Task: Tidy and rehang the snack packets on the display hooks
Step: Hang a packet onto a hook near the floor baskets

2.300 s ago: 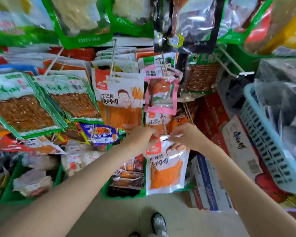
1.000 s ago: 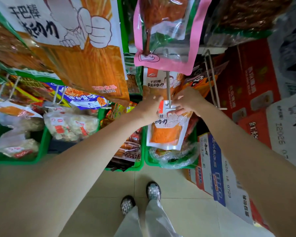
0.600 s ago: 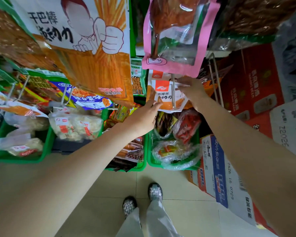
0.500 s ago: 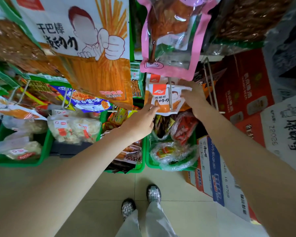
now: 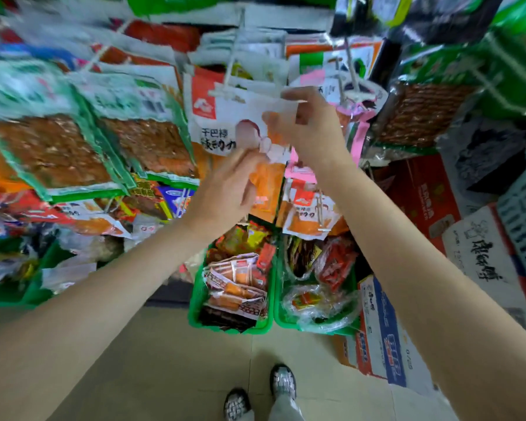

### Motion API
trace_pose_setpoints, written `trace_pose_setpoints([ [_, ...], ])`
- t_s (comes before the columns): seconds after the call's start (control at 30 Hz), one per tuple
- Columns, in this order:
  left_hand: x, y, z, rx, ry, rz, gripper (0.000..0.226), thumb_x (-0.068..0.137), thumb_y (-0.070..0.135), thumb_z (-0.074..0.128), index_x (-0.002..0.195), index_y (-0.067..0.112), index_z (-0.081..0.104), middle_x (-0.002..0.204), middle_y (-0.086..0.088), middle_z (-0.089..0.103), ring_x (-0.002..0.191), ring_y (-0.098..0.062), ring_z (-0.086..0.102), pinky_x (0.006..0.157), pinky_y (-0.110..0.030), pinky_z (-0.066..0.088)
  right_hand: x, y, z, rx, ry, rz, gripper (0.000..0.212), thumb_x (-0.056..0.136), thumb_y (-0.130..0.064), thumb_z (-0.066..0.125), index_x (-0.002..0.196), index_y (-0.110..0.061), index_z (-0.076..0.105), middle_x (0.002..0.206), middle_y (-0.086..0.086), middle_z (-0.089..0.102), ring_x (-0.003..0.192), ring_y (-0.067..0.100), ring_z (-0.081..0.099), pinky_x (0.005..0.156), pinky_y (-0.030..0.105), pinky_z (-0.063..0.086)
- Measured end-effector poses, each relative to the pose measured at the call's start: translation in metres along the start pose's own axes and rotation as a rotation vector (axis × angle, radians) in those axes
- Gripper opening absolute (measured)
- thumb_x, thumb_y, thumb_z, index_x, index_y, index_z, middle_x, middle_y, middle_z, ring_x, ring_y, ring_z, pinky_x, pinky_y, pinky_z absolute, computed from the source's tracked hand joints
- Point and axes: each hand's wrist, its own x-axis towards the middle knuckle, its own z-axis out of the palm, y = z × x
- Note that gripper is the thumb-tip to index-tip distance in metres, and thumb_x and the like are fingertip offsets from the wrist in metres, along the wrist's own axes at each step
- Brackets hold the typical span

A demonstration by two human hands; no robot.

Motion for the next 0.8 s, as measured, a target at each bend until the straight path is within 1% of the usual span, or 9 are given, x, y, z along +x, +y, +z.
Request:
trace_pose_setpoints([
  [0.07, 0.000, -0.004, -0.016, 0.030, 0.052, -0.053, 0.047, 0.075, 0.016, 0.028, 0.116, 0.007, 0.049, 0.115, -0.017, 0.048, 0.095, -0.032, 0.056, 0.080, -0.043, 0.046, 0.003, -0.007, 0.005, -0.121, 0.011, -0.035, 0.008, 0.078, -0.017, 0.069, 0.082, -0.011, 0.066, 0.058, -0.008, 0.051, 0.054, 0.000, 0.048, 0.054, 0.015, 0.036],
  [0.13, 0.000, -0.006, -0.029, 0.043, 0.127, -0.083, 0.048, 0.075, 0.014, 0.031, 0.118, 0.001, 0.048, 0.118, -0.019, 0.046, 0.103, -0.030, 0.051, 0.087, -0.038, 0.043, -0.002, -0.014, 0.005, -0.183, 0.006, -0.093, 0.018, 0.079, -0.015, 0.067, 0.063, -0.019, 0.058, 0.046, -0.015, 0.044, 0.042, -0.004, 0.042, 0.045, 0.009, 0.027],
  [0.27, -0.002, -0.003, -0.042, 0.242, 0.364, 0.006, 0.039, 0.075, 0.007, 0.048, 0.114, 0.008, 0.044, 0.119, -0.013, 0.044, 0.108, -0.024, 0.038, 0.089, -0.032, 0.029, -0.028, -0.031, -0.013, -0.018, -0.397, -0.187, 0.018, 0.082, -0.008, 0.066, 0.068, -0.014, 0.058, 0.055, -0.014, 0.048, 0.049, -0.004, 0.042, 0.054, 0.008, 0.031],
  [0.37, -0.011, 0.005, -0.034, 0.273, 0.339, 0.156, 0.040, 0.082, 0.021, 0.049, 0.120, 0.013, 0.038, 0.127, -0.001, 0.036, 0.111, -0.023, 0.038, 0.090, -0.034, 0.028, -0.043, -0.021, -0.044, 0.146, -0.558, -0.130, 0.012, 0.083, -0.006, 0.063, 0.073, -0.012, 0.058, 0.066, -0.012, 0.053, 0.063, 0.003, 0.048, 0.065, 0.015, 0.038],
  [0.47, -0.014, 0.013, -0.008, 0.267, 0.214, 0.158, 0.049, 0.084, 0.038, 0.050, 0.123, 0.010, 0.041, 0.130, -0.004, 0.043, 0.115, -0.023, 0.037, 0.094, -0.035, 0.028, -0.055, 0.014, -0.076, 0.168, -0.669, 0.042, 0.012, 0.080, -0.010, 0.062, 0.077, -0.001, 0.056, 0.070, -0.002, 0.053, 0.067, 0.010, 0.050, 0.067, 0.021, 0.041],
  [0.57, -0.013, 0.012, 0.032, 0.148, -0.056, 0.095, 0.043, 0.080, 0.046, 0.056, 0.102, 0.009, 0.061, 0.091, -0.005, 0.063, 0.091, -0.019, 0.044, 0.075, -0.031, 0.029, -0.067, 0.068, -0.093, 0.070, -0.714, 0.231, 0.023, 0.080, -0.015, 0.066, 0.083, 0.005, 0.056, 0.081, 0.015, 0.054, 0.078, 0.022, 0.052, 0.080, 0.035, 0.040],
  [0.63, -0.016, 0.009, 0.063, -0.032, -0.328, -0.035, 0.027, 0.080, 0.036, 0.064, 0.087, 0.010, 0.069, 0.073, 0.003, 0.058, 0.078, -0.017, 0.048, 0.065, -0.025, 0.030, -0.073, 0.107, -0.096, -0.159, -0.658, 0.282, 0.019, 0.082, -0.018, 0.067, 0.082, -0.001, 0.060, 0.083, 0.015, 0.056, 0.081, 0.023, 0.054, 0.076, 0.026, 0.033],
  [0.7, -0.018, 0.008, 0.101, -0.136, -0.559, -0.178, 0.019, 0.085, 0.025, 0.063, 0.090, 0.009, 0.072, 0.079, 0.001, 0.066, 0.079, -0.018, 0.057, 0.065, -0.024, 0.038, -0.076, 0.149, -0.095, -0.474, -0.551, 0.308, 0.017, 0.085, -0.020, 0.065, 0.081, -0.004, 0.062, 0.088, 0.015, 0.061, 0.087, 0.029, 0.056, 0.066, 0.022, 0.028],
  [0.8, -0.016, 0.010, 0.156, -0.012, -0.680, -0.265, 0.021, 0.088, 0.026, 0.058, 0.092, 0.010, 0.072, 0.092, -0.006, 0.071, 0.088, -0.022, 0.064, 0.072, -0.032, 0.046, -0.081, 0.203, -0.081, -0.817, -0.442, 0.395, 0.019, 0.090, -0.020, 0.053, 0.098, -0.006, 0.064, 0.105, 0.016, 0.064, 0.097, 0.034, 0.060, 0.077, 0.032, 0.048],
])
